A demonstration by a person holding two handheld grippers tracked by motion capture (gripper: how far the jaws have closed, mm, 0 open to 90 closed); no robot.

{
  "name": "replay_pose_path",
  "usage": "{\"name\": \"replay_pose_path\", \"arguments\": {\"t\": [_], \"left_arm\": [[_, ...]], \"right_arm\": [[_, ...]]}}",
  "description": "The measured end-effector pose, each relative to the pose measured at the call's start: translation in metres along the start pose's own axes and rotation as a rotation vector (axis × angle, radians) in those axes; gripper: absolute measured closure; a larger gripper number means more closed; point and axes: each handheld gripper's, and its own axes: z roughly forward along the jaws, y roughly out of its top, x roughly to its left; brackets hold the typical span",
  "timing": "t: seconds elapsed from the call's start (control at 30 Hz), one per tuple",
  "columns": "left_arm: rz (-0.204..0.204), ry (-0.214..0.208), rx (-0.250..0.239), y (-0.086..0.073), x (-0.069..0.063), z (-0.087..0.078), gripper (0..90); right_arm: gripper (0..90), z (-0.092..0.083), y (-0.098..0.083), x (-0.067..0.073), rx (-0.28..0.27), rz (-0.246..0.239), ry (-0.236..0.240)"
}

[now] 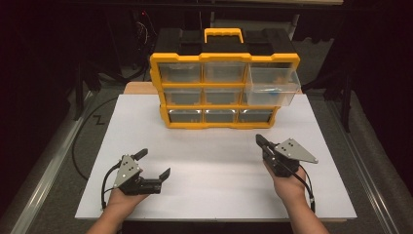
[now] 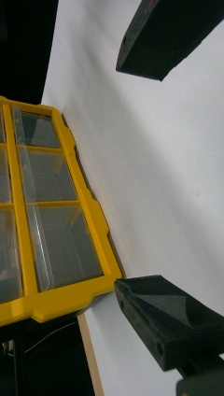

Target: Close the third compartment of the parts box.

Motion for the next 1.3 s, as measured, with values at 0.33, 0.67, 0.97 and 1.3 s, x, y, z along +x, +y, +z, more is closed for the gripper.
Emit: {"name": "replay_pose_path", "arguments": {"t": [0.33, 0.67, 0.97, 1.3], "left_arm": [[-0.002, -0.002, -0.001, 0.0, 0.0, 0.0, 0.7], [-0.006, -0.002, -0.003, 0.0, 0.0, 0.0, 0.7], [-0.014, -0.001, -0.009, 0.0, 0.001, -0.001, 0.7], [-0.015, 0.0, -0.013, 0.001, 0.001, -0.002, 0.7]], "right_arm": [[90.0, 0.004, 0.012, -0.005, -0.03, 0.0, -0.037], [90.0, 0.004, 0.027, -0.005, -0.055, -0.02, -0.078], [90.0, 0.005, 0.04, -0.009, -0.081, -0.033, -0.107], [90.0, 0.005, 0.057, -0.01, -0.107, -0.04, -0.118]]}}
